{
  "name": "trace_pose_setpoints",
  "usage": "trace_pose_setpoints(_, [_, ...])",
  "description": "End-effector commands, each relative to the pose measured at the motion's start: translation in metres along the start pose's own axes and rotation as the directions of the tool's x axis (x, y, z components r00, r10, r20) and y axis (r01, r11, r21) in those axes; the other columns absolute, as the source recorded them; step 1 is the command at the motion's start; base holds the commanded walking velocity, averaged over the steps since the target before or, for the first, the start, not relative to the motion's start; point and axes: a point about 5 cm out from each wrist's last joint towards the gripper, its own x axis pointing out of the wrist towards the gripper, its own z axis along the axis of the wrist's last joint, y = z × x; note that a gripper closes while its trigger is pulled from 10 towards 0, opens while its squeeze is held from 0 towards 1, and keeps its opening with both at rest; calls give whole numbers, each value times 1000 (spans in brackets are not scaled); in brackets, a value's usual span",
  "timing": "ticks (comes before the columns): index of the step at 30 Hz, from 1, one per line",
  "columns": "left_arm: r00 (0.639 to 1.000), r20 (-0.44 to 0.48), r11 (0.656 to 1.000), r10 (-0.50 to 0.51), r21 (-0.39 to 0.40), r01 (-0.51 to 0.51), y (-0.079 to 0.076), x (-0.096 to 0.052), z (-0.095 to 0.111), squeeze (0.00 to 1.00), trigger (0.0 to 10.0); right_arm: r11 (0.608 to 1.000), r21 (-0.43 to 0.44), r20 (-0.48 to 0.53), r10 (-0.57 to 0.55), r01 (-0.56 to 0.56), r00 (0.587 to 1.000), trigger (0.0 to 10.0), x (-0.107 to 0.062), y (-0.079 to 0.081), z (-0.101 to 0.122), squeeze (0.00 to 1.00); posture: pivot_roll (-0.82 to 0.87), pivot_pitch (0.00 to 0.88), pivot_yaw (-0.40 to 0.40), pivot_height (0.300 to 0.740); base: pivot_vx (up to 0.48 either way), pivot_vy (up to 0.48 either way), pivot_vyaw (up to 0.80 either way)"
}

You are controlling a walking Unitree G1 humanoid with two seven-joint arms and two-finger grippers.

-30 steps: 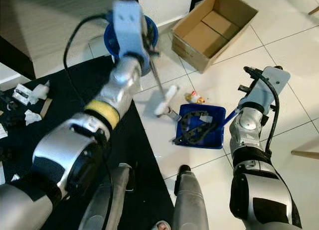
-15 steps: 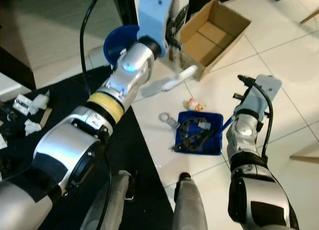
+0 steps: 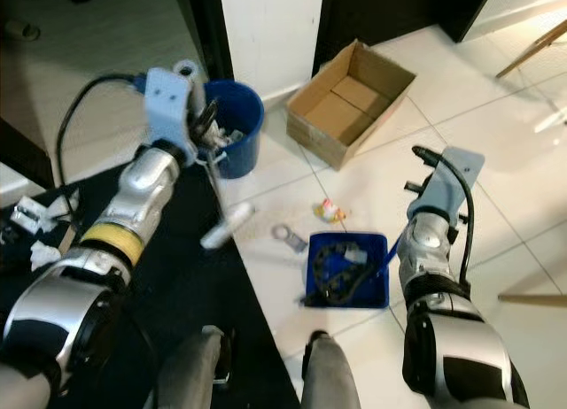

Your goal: Sweep floor

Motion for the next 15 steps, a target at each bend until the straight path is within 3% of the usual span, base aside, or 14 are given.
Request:
trace_pose_setpoints(1, [998,17,998,55,6,-55,14,-6,-2,0,10000,1000,-30,-41,-8,7,999,10000,-3,-3,-11,0,38,46,13,740,0,0,0])
trace_pose_setpoints(2, [998,17,998,55,6,-55,14,-6,-2,0,10000,1000,-30,-41,-8,7,999,10000,-3,-3,-11,0,38,46,13,740,0,0,0])
trace_pose_setpoints(5, [990,-27,990,137,26,-137,40,-24,-18,0,10000,1000,-1,-11,-7,7,1000,10000,-1,-4,-5,0,31,13,10,740,0,0,0])
trace_pose_setpoints(7, [986,-52,987,159,41,-157,48,-32,-26,0,10000,1000,10,0,-8,8,1000,10000,-1,-7,-5,0,31,13,10,740,0,0,0])
trace_pose_setpoints(12, [975,-130,981,181,88,-170,56,-54,-49,0,10000,1000,16,-6,-6,6,1000,10000,-5,-13,-12,0,8,0,13,740,0,0,0])
trace_pose_setpoints(15, [966,-164,979,201,74,-191,57,-64,-60,0,10000,1000,25,-13,1,0,1000,10000,-7,-15,-17,0,10,0,13,740,0,0,0])
